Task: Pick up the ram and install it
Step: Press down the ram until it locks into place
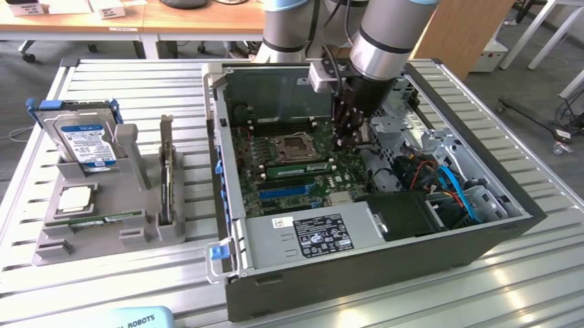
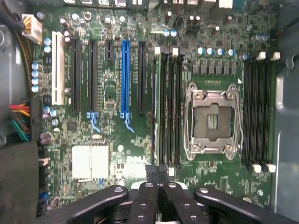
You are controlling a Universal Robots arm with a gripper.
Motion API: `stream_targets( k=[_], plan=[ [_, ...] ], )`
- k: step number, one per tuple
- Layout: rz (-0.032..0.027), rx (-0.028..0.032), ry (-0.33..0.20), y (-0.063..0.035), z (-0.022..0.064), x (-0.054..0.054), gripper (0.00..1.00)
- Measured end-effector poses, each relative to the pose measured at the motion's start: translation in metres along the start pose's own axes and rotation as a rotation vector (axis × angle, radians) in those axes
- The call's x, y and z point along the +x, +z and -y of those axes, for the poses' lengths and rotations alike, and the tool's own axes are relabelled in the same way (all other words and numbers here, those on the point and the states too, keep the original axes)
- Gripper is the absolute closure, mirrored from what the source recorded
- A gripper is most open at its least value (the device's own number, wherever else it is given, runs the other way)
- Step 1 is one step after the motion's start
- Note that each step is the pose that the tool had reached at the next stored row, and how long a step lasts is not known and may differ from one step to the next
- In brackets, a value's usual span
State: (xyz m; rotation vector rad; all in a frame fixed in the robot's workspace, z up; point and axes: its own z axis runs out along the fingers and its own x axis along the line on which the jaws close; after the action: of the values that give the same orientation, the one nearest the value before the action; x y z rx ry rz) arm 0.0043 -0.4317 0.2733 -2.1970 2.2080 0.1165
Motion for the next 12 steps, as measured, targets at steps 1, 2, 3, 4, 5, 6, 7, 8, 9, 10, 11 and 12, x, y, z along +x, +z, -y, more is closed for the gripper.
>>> stream_targets(
  k=[1, 2, 3, 4, 5, 6, 7, 8, 9, 10, 11, 12],
  plan=[
    [-0.0001, 0.0, 0.0, -0.0001, 0.001, 0.0, 0.9],
    [-0.0002, 0.0, 0.0, -0.0001, 0.0011, 0.0, 0.9],
    [-0.0001, 0.0, 0.0, -0.0001, 0.001, 0.0, 0.9],
    [-0.0001, 0.0, 0.0, -0.0001, 0.0011, 0.0, 0.9],
    [0.0001, 0.0001, 0.0, 0.0003, 0.0012, 0.0001, 0.9],
    [0.0001, 0.0001, 0.0, 0.0013, 0.0013, 0.0001, 0.9],
    [-0.0001, 0.0, 0.0, 0.0025, 0.0014, 0.0002, 0.9],
    [-0.0001, 0.0, 0.0, 0.0038, 0.0014, 0.0003, 0.9],
    [-0.0001, 0.0, 0.0, 0.005, 0.0014, 0.0004, 0.9],
    [-0.0001, 0.0, 0.0, 0.006, 0.0015, 0.0005, 0.9],
    [-0.0001, 0.0, 0.0, 0.0071, 0.0015, 0.0006, 0.9],
    [-0.0001, 0.0, 0.0, 0.0081, 0.0016, 0.0006, 0.9]
  ],
)
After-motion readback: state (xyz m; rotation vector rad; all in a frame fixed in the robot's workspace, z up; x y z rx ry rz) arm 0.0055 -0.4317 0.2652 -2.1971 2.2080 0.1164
